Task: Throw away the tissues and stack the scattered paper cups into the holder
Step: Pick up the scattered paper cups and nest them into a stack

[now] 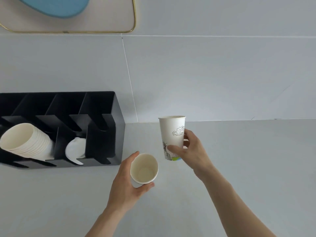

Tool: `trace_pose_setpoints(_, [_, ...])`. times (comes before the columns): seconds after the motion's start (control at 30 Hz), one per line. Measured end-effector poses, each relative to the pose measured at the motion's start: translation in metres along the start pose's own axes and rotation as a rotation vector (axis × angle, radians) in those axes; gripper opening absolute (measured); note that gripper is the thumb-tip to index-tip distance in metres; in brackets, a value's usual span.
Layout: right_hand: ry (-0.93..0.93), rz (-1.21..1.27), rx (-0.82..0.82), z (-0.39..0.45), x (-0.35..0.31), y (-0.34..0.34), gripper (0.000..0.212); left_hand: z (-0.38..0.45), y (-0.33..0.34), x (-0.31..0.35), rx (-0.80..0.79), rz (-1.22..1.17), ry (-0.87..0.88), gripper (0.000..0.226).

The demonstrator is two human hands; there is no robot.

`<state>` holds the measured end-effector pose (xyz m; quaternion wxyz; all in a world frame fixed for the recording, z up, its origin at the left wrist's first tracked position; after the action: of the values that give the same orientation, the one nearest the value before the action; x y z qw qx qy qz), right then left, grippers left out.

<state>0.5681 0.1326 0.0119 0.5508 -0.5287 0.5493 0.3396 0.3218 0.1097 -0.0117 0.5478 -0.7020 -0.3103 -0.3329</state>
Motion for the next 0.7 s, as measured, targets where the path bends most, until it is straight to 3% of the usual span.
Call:
trace_pose_setpoints(0.2, [-0.188,0.055,-0.124,-0.066,-0.058,0.064,0.07,-0.019,-0.014,-0.009,-0.021,-0.018,-0.006,0.1])
trace_pose_setpoints(0.47, [-0.225,-0.257,-0.125,-0.11,-0.019,0.117,0.07,-0.038,-0.04,-0.025,-0.008,-0.09,-0.048,0.097])
trace_pose_setpoints(0.6, [-0.283,-0.286,-0.16,-0.119,-0.015,0.131,0.064,-0.043,-0.049,-0.03,0.008,-0.091,-0.057,0.095])
trace_pose_setpoints(0.7, [-0.231,-0.264,-0.214,-0.122,-0.012,0.131,0.073,-0.044,-0.052,-0.033,-0.01,-0.097,-0.063,0.106])
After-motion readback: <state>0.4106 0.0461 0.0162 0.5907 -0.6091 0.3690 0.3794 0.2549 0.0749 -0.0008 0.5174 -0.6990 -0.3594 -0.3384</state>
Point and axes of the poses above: each hand's wrist, its own z-axis towards the middle knuckle, its own y-axis out of the palm, x = y × z, the point moved 10 cm from there along z, towards the middle knuckle, and after that the axes turned 8 degrees about -y, right-handed, at the moved point
